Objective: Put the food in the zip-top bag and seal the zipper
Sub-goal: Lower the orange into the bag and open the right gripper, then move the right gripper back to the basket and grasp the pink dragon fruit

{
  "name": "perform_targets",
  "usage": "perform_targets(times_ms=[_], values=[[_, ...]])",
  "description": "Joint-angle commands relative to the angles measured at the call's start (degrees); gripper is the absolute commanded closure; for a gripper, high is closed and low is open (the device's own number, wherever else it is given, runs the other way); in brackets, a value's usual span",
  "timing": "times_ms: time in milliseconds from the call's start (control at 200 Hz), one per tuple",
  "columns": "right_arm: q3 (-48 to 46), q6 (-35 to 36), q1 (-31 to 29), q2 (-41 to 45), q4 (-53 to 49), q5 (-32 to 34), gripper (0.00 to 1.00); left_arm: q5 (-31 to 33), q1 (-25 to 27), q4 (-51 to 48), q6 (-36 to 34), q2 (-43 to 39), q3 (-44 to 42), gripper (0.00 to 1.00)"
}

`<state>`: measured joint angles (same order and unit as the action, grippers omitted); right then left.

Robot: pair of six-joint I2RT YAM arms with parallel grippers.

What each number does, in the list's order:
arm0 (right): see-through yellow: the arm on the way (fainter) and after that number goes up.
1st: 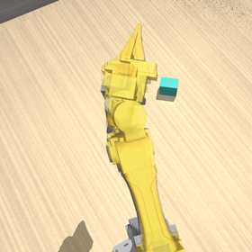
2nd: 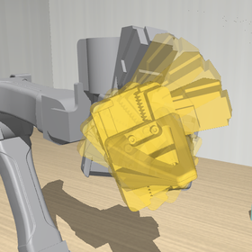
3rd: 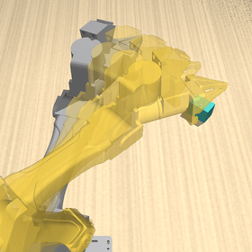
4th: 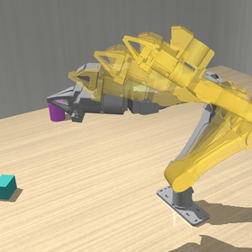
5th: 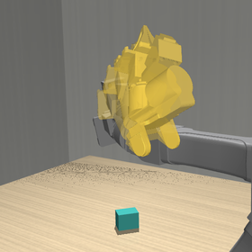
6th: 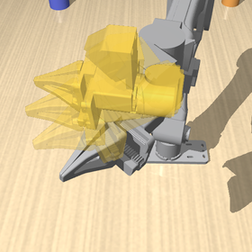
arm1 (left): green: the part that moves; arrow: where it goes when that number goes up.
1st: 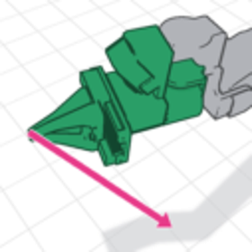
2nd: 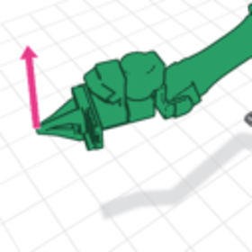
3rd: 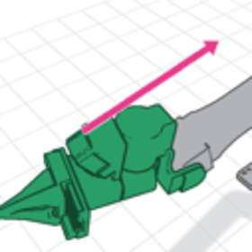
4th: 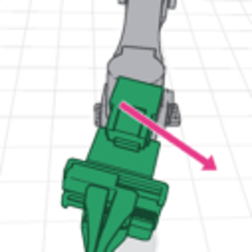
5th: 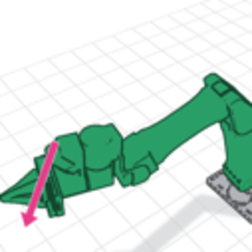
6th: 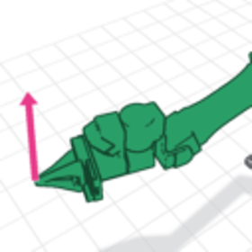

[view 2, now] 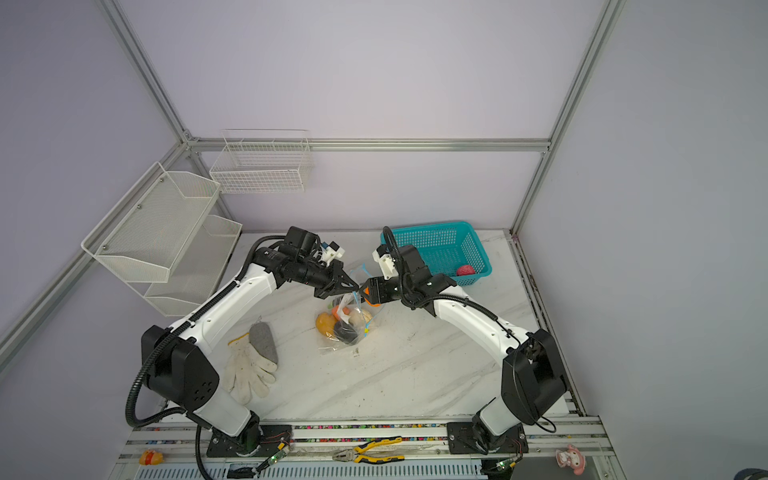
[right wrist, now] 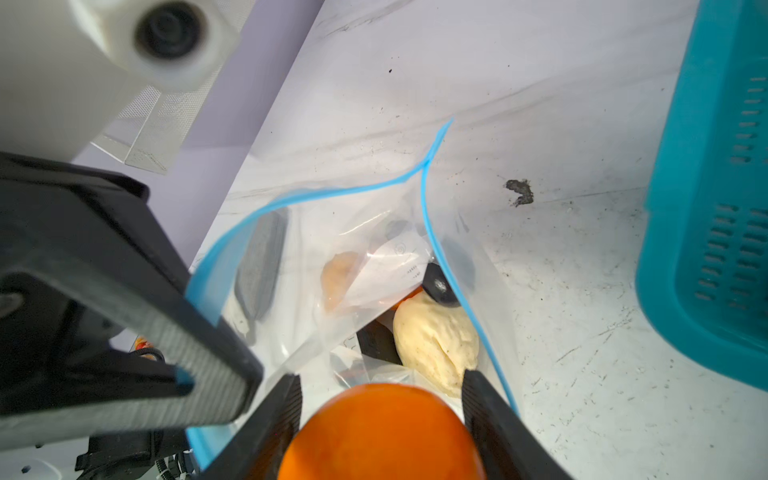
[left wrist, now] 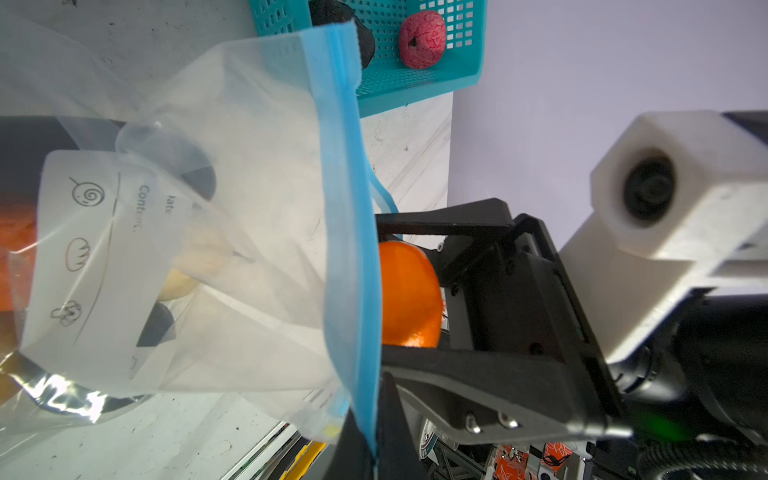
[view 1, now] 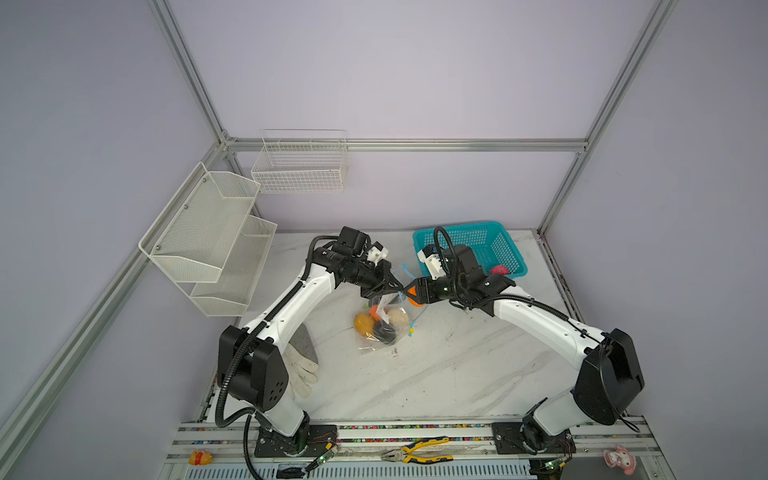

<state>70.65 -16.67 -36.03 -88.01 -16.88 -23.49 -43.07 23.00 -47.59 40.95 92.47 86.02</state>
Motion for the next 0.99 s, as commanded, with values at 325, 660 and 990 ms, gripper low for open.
perform_targets(times_ms=[325, 660, 990], values=[[1.38, 0.47, -0.18, -0.69, -1.38, 2.80, 0.38, -1.38, 0.21, 0.84, 0.44, -3.08, 2.80, 1.00], [3.96, 1.20, -0.22, -1.26, -2.95, 3.40, 0.24, -1.22, 0.55, 0.81, 0.36, -2.99, 2.58, 1.00], [14.81, 5.79, 5.31, -1.82, -13.62, 12.38, 0.29, -1.40, 0.55, 0.92, 0.01, -3.08, 1.75, 1.00]])
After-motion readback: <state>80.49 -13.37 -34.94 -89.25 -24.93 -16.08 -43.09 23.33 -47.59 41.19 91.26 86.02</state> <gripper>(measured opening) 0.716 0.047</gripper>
